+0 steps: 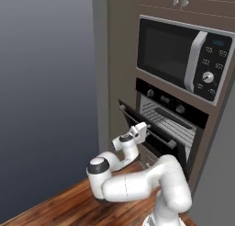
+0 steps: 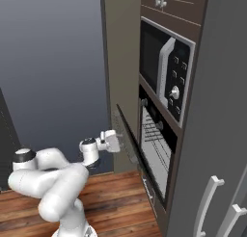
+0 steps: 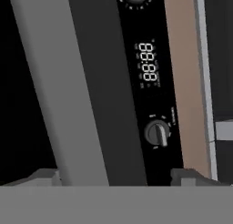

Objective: Take the baked cake out of the oven and place it on the plate for cooling. Then close the oven door.

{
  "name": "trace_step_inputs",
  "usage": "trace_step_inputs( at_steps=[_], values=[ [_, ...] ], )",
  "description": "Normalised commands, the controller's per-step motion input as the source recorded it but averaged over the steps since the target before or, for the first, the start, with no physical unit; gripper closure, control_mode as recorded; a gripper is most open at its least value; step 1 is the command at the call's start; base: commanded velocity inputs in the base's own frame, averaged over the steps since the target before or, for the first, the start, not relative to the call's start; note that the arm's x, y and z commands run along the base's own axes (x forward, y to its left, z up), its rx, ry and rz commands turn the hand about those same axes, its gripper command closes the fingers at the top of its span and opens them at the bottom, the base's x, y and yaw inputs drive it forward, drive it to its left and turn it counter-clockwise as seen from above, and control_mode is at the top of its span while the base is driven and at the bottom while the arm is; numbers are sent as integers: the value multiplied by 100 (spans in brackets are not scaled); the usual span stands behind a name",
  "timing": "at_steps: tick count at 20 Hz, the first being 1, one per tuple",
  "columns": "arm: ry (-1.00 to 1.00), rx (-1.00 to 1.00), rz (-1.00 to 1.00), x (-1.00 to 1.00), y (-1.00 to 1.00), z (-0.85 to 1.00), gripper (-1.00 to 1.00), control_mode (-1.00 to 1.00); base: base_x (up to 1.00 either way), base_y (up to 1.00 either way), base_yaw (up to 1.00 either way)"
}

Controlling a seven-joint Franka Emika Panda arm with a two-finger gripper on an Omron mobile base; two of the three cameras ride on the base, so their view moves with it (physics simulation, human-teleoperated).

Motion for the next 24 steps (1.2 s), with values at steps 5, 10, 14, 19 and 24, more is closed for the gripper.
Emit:
trace_step_inputs(
  at_steps=[5,10,14,19,24],
  values=[
    [-25,-44,-46,89,0,-42,-100,-100,0,0,0],
    [-25,-39,-42,91,-17,-42,-100,-100,0,0,0],
    [-23,-34,-34,90,-54,-31,-100,-100,0,0,0],
    [-22,-20,-4,27,-100,-16,-100,-100,0,0,0],
    [-19,-10,21,-9,-100,-13,-100,-100,0,0,0]
  ],
)
